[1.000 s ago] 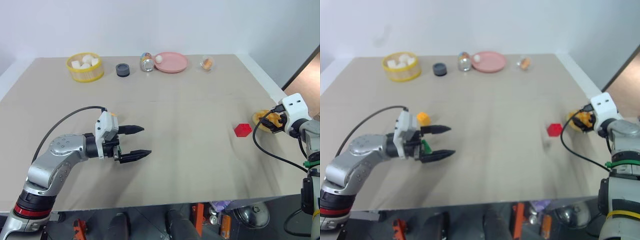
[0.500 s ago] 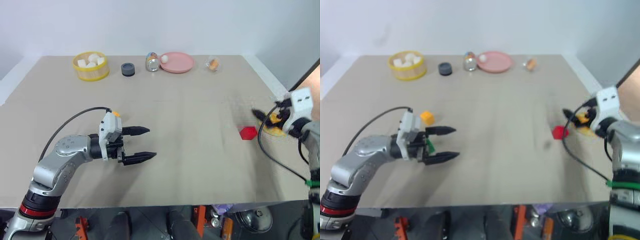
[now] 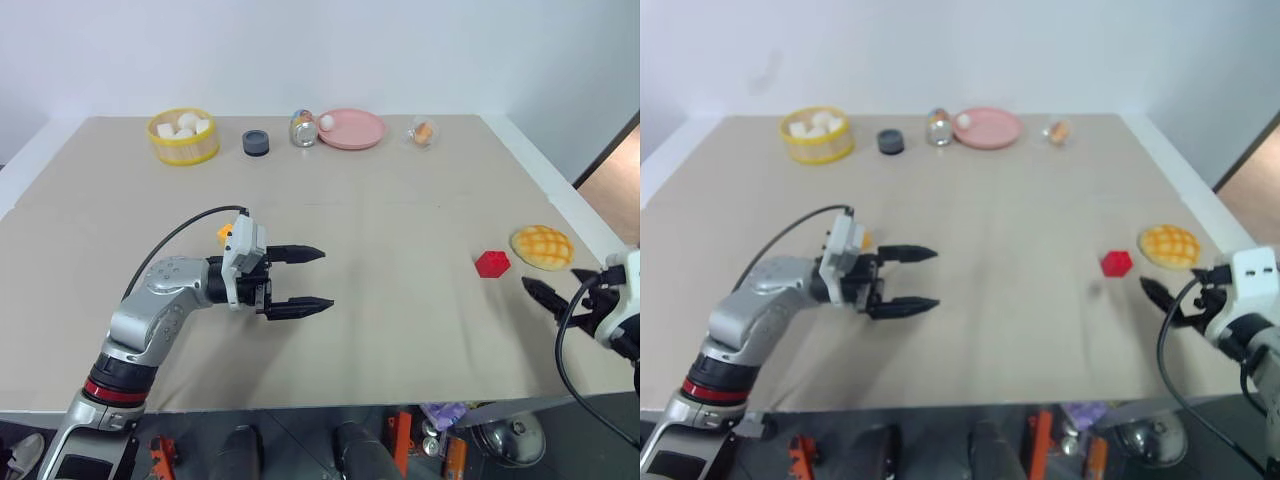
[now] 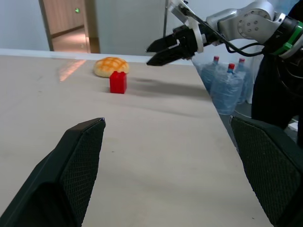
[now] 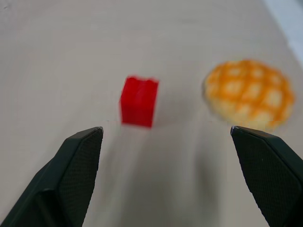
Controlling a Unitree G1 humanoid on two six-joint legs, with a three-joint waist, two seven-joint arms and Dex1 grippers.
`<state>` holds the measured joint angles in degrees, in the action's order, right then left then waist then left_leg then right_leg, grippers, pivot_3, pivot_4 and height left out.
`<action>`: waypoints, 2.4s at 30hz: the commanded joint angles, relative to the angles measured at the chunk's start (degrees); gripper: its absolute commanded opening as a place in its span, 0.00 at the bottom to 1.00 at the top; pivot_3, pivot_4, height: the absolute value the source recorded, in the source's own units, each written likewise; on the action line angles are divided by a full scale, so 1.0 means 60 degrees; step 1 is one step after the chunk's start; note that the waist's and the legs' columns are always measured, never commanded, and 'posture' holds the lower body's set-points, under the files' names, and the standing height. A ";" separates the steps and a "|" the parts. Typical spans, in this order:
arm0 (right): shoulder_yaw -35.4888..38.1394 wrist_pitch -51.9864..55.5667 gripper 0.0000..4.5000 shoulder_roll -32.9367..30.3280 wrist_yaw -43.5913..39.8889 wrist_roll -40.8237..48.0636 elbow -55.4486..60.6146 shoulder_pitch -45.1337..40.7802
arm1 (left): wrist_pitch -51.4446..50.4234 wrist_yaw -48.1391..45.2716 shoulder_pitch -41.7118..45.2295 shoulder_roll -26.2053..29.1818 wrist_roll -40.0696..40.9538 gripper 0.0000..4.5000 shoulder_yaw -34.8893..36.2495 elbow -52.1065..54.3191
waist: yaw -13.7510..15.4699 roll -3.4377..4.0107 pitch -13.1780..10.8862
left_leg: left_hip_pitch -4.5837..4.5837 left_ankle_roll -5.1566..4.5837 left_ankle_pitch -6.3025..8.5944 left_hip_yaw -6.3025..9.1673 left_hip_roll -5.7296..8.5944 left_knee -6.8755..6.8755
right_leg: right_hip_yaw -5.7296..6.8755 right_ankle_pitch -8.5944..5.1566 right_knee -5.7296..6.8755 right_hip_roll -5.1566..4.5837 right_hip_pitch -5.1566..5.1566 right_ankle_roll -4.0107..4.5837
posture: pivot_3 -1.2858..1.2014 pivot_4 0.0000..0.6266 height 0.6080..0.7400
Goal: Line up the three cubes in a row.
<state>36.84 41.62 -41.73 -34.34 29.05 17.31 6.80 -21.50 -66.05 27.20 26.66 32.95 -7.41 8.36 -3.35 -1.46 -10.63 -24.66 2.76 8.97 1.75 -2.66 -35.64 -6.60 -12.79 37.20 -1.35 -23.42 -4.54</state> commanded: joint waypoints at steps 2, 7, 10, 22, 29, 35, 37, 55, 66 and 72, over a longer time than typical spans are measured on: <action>0.0073 -0.0053 0.99 0.0361 -0.0083 0.0306 0.1081 0.0814 | 0.0331 -0.0306 0.0206 -0.0095 -0.0109 0.96 -0.0042 -0.0082 | -0.0003 0.0001 0.0000 | -0.0002 0.0001 0.0000 -0.0001 0.0000 0.0001 | 0.0000 -0.0001 -0.0003 -0.0001 -0.0002 -0.0001 | 0.52 0.24 1.00; -0.0502 -0.0607 0.99 0.0796 0.0769 -0.0408 0.0481 0.0567 | 0.0498 -0.0558 0.0365 -0.0085 -0.0232 0.96 -0.0048 -0.0357 | -0.0019 -0.0001 0.0000 | 0.0000 0.0002 0.0001 -0.0004 0.0000 0.0000 | 0.0000 0.0000 -0.0011 -0.0005 -0.0003 0.0002 | 0.52 0.24 1.00; -0.0642 -0.0893 0.99 0.0974 0.1047 -0.0651 0.0183 0.0396 | 0.0545 -0.0651 0.0291 -0.0019 -0.0263 0.96 0.0003 -0.0320 | -0.0024 0.0000 0.0000 | -0.0001 0.0002 0.0001 -0.0004 0.0002 -0.0001 | 0.0000 0.0003 -0.0016 -0.0007 -0.0006 0.0006 | 0.52 0.24 1.00; -0.1701 -0.2000 0.99 0.1278 0.1251 -0.1261 -0.1499 -0.0924 | 0.0581 -0.0485 0.0128 0.0010 -0.0355 0.96 -0.0012 -0.0119 | -0.0025 0.0000 0.0000 | -0.0008 0.0002 0.0002 -0.0002 0.0001 0.0034 | 0.0003 -0.0014 -0.0023 -0.0004 -0.0009 0.0003 | 0.52 0.24 1.00; -0.2209 -0.2593 0.99 0.1254 0.1197 -0.1567 -0.2466 -0.1638 | 0.0554 -0.0265 0.0057 -0.0003 -0.0375 0.96 0.0078 0.0039 | -0.0027 0.0000 0.0000 | -0.0007 0.0002 0.0002 -0.0003 0.0002 0.0032 | 0.0002 -0.0015 -0.0024 -0.0004 -0.0007 0.0003 | 0.52 0.24 1.00; -0.2569 -0.3066 0.99 0.1283 0.1179 -0.1825 -0.3306 -0.2312 | 0.0593 -0.0131 0.0041 -0.0003 -0.0411 0.96 0.0115 0.0077 | -0.0039 0.0000 -0.0001 | -0.0006 0.0002 0.0002 -0.0003 0.0001 0.0033 | 0.0002 -0.0015 -0.0024 -0.0003 -0.0006 0.0002 | 0.52 0.24 1.00; -0.2681 -0.3227 0.99 0.1276 0.1161 -0.1921 -0.3592 -0.2536 | 0.0605 -0.0086 0.0048 -0.0006 -0.0414 0.96 0.0128 0.0088 | -0.0056 0.0000 -0.0001 | -0.0004 0.0002 0.0002 -0.0003 0.0001 0.0033 | 0.0002 -0.0015 -0.0023 -0.0002 -0.0005 0.0002 | 0.52 0.24 1.00; -0.3098 -0.4283 0.59 0.1065 0.0641 -0.2341 -0.5369 -0.3783 | 0.0768 0.0227 -0.0132 0.0165 -0.0458 0.96 0.0358 0.0209 | -0.0157 0.0000 -0.0001 | -0.0004 0.0001 0.0001 0.0000 0.0002 0.0038 | 0.0002 -0.0018 -0.0023 -0.0001 -0.0002 -0.0001 | 0.52 0.24 1.00; -0.3465 -0.4377 0.29 0.1028 0.0017 -0.2412 -0.5832 -0.4394 | 0.0669 0.0084 -0.0460 0.0530 0.0031 0.96 0.0914 0.0327 | -0.0193 0.0001 -0.0002 | -0.0004 0.0001 0.0001 -0.0002 0.0001 0.0041 | 0.0000 -0.0018 -0.0023 0.0000 -0.0005 -0.0001 | 0.52 0.24 1.00; -0.4805 -0.4240 0.29 0.0836 -0.2605 -0.1905 -0.4930 -0.5103 | 0.0311 -0.0376 -0.0985 0.1469 0.0691 0.96 0.1629 0.1050 | -0.0256 0.0006 -0.0009 | -0.0002 0.0001 0.0001 0.0000 -0.0005 0.0053 | 0.0001 -0.0020 -0.0022 0.0006 -0.0012 0.0002 | 0.52 0.24 1.00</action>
<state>9.37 16.86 -35.28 -45.18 15.91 -16.36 -22.20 -19.21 -67.62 21.52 34.28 35.10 -0.16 11.84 -4.88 -1.42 -10.68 -24.67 2.77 8.98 1.76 -2.69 -35.31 -6.59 -12.92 37.07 -1.31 -23.49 -4.51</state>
